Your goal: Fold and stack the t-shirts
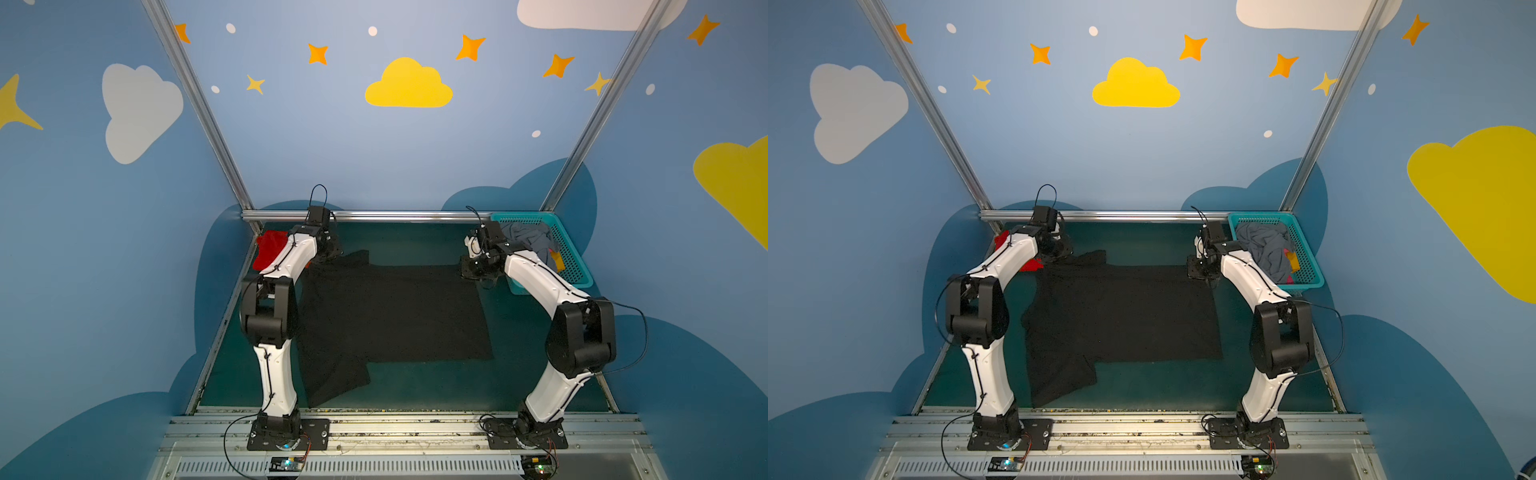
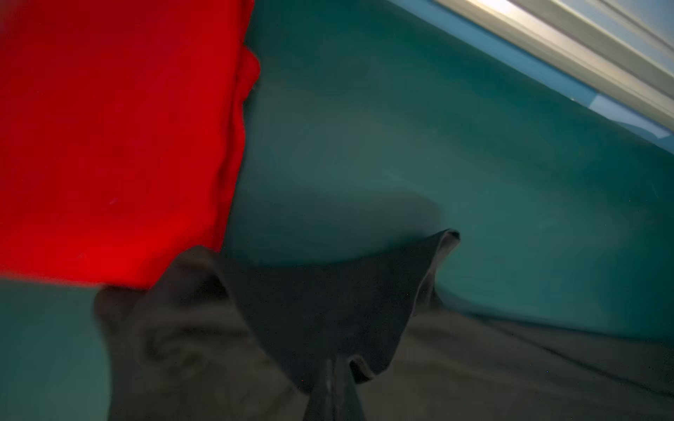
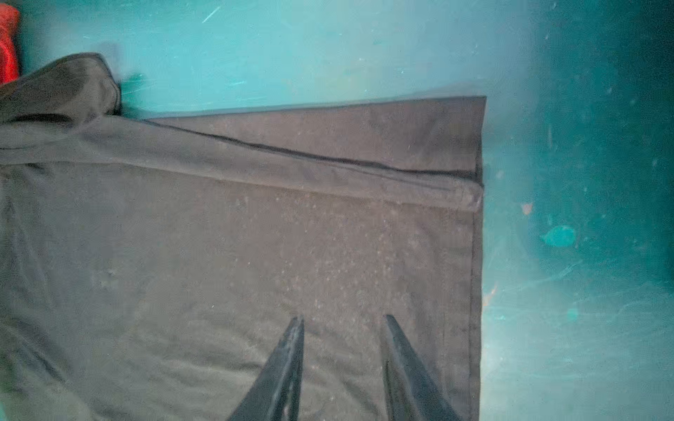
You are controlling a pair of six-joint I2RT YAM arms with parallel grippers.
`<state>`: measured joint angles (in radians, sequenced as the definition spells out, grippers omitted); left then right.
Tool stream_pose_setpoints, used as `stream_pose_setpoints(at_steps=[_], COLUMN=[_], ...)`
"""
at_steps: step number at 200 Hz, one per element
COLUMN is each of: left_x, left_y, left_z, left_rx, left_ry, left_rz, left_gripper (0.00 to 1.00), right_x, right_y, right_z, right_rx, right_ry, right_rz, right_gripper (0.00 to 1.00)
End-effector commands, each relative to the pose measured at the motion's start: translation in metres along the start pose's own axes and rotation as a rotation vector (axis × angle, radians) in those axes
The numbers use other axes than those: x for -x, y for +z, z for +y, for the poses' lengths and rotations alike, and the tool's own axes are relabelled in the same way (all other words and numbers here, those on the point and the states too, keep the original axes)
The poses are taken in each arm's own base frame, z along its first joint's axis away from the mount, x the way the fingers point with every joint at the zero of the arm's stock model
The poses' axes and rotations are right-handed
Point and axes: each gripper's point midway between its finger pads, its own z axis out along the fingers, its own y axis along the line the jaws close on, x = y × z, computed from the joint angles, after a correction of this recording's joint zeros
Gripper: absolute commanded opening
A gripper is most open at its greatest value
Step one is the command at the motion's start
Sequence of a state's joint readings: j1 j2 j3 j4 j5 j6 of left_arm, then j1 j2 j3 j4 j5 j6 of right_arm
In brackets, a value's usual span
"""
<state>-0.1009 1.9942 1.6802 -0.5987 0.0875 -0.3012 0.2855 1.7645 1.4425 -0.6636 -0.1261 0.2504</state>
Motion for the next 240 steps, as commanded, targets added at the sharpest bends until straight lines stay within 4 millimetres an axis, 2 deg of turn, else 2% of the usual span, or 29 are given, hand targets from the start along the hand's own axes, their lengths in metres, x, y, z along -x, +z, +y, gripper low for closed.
stream_pose_setpoints(at_steps=[1,25,63,100,166,205,215,230,240], left_x=[-0.002,-0.031,-0.062,-0.098,-0.157,-0.191,-0.196,-0.198,-0.197], left_y=[-0.029,-0.045,-0.076,-0.097,-0.116,-0.114,-0.116,-0.122,-0.128], left_z=[0.001,0.011,0.020,0.033,0.031,0.049,0.054,0.060,0.063], left_rx=[0.007,0.026,0.041,0.053,0.000,0.059,0.076,0.089,0.092], left_ry=[-0.005,-0.028,-0.064,-0.096,-0.125,-0.140,-0.149,-0.162,-0.169], left_rz=[-0.082,-0.094,-0.133,-0.140,-0.132,-0.070,-0.071,-0.085,-0.103], left_gripper=[0.05,0.05,0.05,0.05,0.05,0.05,0.11,0.12,0.17], right_x=[0.001,-0.007,-0.020,-0.031,-0.043,-0.049,-0.050,-0.050,-0.051], right_y=[-0.015,-0.020,-0.023,-0.029,-0.028,-0.023,-0.023,-0.022,-0.022], right_z=[0.012,0.015,0.018,0.020,0.026,0.033,0.035,0.038,0.041], right_rx=[0.048,0.062,0.083,0.097,0.121,0.134,0.137,0.141,0.147], right_ry=[-0.004,-0.009,-0.015,-0.018,-0.026,-0.039,-0.042,-0.049,-0.054], right_rz=[-0.043,-0.052,-0.046,-0.052,-0.033,-0.007,-0.003,0.002,0.007], right_gripper=[0.37,0.37,0.37,0.37,0.37,0.38,0.38,0.38,0.39])
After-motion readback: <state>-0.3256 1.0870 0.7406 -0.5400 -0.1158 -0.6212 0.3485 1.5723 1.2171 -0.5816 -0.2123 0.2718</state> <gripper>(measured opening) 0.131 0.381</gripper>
